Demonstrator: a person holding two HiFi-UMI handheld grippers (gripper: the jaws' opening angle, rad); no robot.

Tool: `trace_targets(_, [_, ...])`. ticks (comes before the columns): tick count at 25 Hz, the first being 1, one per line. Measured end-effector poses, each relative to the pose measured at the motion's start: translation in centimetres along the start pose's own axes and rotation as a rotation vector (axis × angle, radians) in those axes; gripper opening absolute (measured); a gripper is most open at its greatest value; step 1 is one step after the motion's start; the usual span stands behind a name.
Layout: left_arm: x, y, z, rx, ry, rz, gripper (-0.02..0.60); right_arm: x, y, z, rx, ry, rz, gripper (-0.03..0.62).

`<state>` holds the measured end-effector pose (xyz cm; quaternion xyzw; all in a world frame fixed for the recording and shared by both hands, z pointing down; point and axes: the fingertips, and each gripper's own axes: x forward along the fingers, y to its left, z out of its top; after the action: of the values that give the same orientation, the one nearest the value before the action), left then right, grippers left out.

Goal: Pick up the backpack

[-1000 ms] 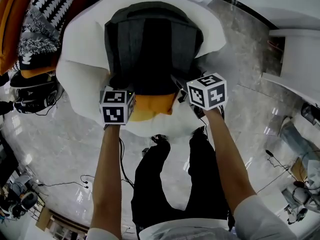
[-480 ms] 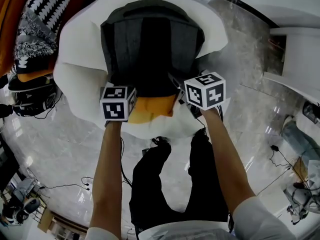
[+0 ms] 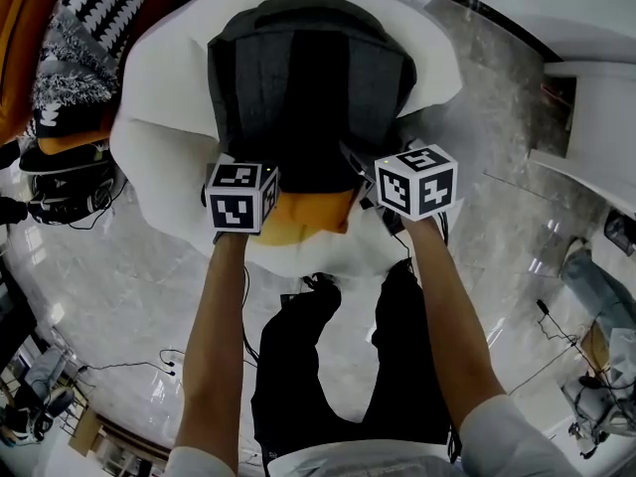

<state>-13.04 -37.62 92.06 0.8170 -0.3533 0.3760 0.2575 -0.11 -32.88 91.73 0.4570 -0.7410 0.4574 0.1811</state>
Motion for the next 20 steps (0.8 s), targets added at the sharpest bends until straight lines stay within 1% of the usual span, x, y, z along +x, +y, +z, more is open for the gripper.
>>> trace_targets(2, [0.1,0.0,-0.1,-0.001,0.004,0.008,0.170,-0.1,-0.1,0.0,-0.007,-0.007,-0.004,0.178])
trace_targets(3, [0.1,0.0,-0.1,-0.006,0.004,0.010,0.151,-0.2,-0.1,0.1,-0.015,-0.008,-0.009,0.167])
trace_targets(6, [0.1,-0.1,-0.1,-0.015,0.002,0.008,0.139,-0.3,-0.2,-0.1,-0.055,0.002,-0.032,0.107])
trace_targets(10, [0.0,-0.4,-0.2,0.014,0.009,0.004,0.119,-0.3,-0.1,-0.3,-0.110,0.022,-0.056,0.046])
trace_targets(15, [-0.6,-1.2,-0.4,0.075,0.017,-0.003,0.084,-0.8,0.8,-0.3,-0.130,0.026,-0.061,0.037])
trace_targets(20, [-1.7,-2.4,-0.3,0.087,0.012,-0.017,0.067,-2.0,1.8,-0.4,-0.149,0.022,-0.052,0.035])
